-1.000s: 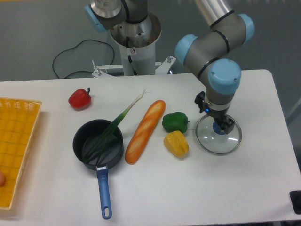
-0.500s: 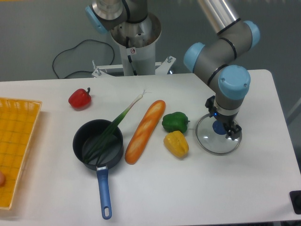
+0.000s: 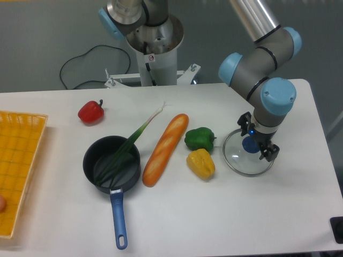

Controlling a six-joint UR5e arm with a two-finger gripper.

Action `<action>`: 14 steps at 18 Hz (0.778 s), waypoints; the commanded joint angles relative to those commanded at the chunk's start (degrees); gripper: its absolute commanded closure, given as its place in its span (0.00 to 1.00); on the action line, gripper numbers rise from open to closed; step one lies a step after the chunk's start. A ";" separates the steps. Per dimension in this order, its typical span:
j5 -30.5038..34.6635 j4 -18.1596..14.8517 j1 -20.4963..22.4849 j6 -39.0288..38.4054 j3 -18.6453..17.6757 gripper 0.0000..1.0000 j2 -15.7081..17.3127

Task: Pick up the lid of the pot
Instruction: 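Close the gripper around the blue knob of the lid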

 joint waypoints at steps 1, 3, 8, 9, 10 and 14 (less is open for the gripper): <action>0.09 0.00 0.00 0.00 -0.18 0.00 0.00; 0.09 0.00 0.09 0.00 -0.53 0.00 0.00; 0.09 0.09 0.09 -0.17 -0.97 0.00 -0.09; 0.09 0.09 0.09 -0.18 -1.06 0.00 -0.09; 0.09 0.09 0.09 -0.18 -1.14 0.00 -0.09; 0.09 0.35 0.09 0.00 -1.58 0.00 -0.17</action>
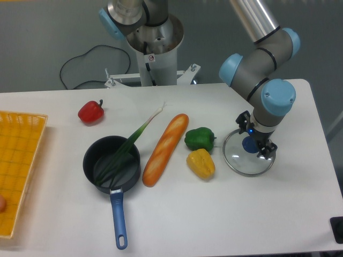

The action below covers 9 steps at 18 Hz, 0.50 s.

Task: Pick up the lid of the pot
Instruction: 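Close the gripper around the blue knob of the lid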

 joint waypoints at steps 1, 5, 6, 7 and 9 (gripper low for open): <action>0.00 0.00 0.00 0.00 0.00 0.00 -0.17; 0.00 0.00 0.00 0.00 0.00 0.00 -0.44; 0.00 0.00 0.00 -0.09 0.00 0.00 -0.53; 0.00 0.00 0.00 -0.09 0.00 0.00 -0.70; 0.00 0.00 0.00 0.00 0.09 0.00 -0.79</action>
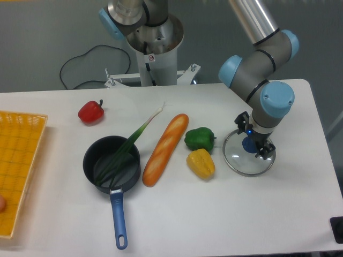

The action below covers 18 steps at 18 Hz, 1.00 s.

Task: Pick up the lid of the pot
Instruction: 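Close the gripper around the blue knob of the lid, then lift the glass lid up off the table by its knob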

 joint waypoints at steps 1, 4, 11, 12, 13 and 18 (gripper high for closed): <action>0.00 0.00 0.00 0.00 0.00 0.00 0.00; 0.09 0.00 0.00 -0.09 0.26 0.15 -0.09; 0.35 -0.18 -0.17 -0.88 0.79 0.58 -0.35; 0.35 -0.18 -0.18 -0.88 0.79 0.60 -0.35; 0.35 -0.18 -0.18 -0.88 0.79 0.62 -0.35; 0.79 -0.70 -0.53 -1.23 2.72 0.64 -0.53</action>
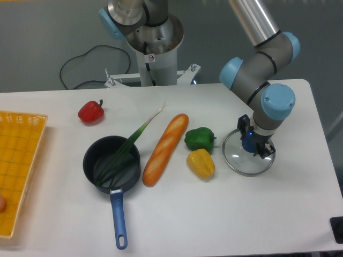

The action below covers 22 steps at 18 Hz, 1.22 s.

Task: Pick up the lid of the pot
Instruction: 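Lift the glass lid up off the table by its knob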

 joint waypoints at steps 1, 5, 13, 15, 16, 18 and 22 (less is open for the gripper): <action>0.18 -0.09 -0.09 -0.52 0.70 0.64 -0.09; 2.02 -3.33 -1.23 -0.70 3.78 0.64 0.26; 3.34 -11.50 -2.02 -1.41 6.33 0.64 4.12; 3.25 -14.58 -2.28 -1.67 7.30 0.64 5.18; 3.25 -15.81 -2.72 -2.19 7.74 0.64 5.62; 2.64 -18.01 -3.34 -3.95 8.18 0.64 6.67; 2.12 -21.44 -6.94 -8.69 8.27 0.64 9.22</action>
